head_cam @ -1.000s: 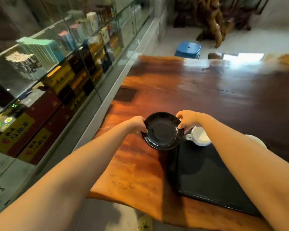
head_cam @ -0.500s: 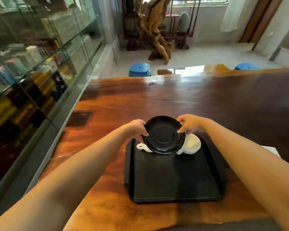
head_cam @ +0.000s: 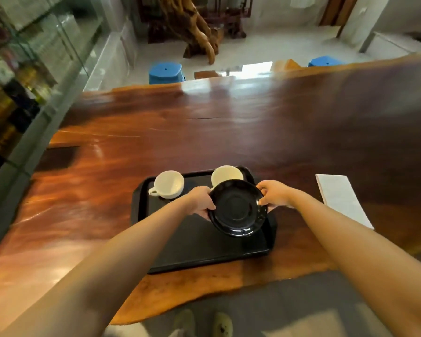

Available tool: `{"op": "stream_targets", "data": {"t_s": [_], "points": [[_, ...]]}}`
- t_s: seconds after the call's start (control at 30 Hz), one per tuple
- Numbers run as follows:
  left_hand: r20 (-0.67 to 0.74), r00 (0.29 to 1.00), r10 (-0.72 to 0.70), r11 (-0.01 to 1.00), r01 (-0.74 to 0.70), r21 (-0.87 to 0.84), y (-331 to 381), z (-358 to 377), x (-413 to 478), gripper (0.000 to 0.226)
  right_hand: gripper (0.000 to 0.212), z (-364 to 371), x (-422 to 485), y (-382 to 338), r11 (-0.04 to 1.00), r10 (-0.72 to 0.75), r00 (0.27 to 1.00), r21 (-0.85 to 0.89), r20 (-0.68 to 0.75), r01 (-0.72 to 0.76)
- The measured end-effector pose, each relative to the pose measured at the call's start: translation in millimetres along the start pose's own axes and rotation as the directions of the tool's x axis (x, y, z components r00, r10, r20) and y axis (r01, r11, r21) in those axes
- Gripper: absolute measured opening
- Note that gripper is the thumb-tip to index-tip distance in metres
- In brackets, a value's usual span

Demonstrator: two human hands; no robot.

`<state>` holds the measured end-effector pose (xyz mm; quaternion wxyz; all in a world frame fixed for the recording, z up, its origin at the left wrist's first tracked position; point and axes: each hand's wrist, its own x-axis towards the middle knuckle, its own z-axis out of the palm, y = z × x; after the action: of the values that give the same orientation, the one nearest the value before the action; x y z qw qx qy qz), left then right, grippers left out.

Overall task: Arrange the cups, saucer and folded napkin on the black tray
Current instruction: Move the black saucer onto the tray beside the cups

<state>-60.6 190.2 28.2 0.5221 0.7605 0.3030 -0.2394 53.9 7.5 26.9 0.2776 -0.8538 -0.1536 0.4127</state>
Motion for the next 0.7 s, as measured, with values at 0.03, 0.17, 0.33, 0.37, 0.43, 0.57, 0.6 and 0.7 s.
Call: {"op": "stream_targets", "data": {"t_s": [0.03, 0.17, 0.33, 0.37, 0.43, 0.57, 0.6, 0.7], "points": [[0.012, 1.000, -0.024, 0.999, 0.025, -0.034, -6, 6, 5, 0.033, 0.035, 5, 3, 8, 1.000, 0.014, 1.000, 0.007, -0.001, -0.014], [0.013, 0.994, -0.105, 0.994, 0.105, -0.017, -26, 24, 21, 0.036, 0.036, 28, 18, 33, 0.998, 0.060, 0.998, 0.018, -0.009, -0.059], [0.005, 0.985, -0.175, 0.984, 0.175, -0.029, -45, 36, 41, 0.027, 0.035, 51, 34, 50, 0.995, 0.090, 0.995, -0.031, -0.049, -0.091], [-0.001, 0.983, -0.181, 0.983, 0.181, -0.025, -48, 38, 44, 0.025, 0.035, 54, 37, 53, 0.994, 0.092, 0.995, -0.049, -0.050, -0.094], [-0.016, 0.982, -0.189, 0.982, 0.189, -0.009, -51, 42, 50, 0.026, 0.038, 57, 41, 56, 0.991, 0.099, 0.994, -0.083, -0.051, -0.103], [-0.024, 0.977, -0.212, 0.977, 0.212, -0.014, -55, 48, 57, 0.028, 0.054, 58, 47, 54, 0.986, 0.111, 0.992, -0.118, -0.066, -0.118], [-0.024, 0.975, -0.219, 0.976, 0.219, -0.014, -56, 48, 58, 0.029, 0.056, 59, 48, 53, 0.984, 0.118, 0.991, -0.123, -0.067, -0.126], [-0.015, 0.973, -0.232, 0.973, 0.232, 0.001, -56, 51, 61, 0.032, 0.058, 59, 50, 52, 0.979, 0.139, 0.988, -0.141, -0.062, -0.147]]}}
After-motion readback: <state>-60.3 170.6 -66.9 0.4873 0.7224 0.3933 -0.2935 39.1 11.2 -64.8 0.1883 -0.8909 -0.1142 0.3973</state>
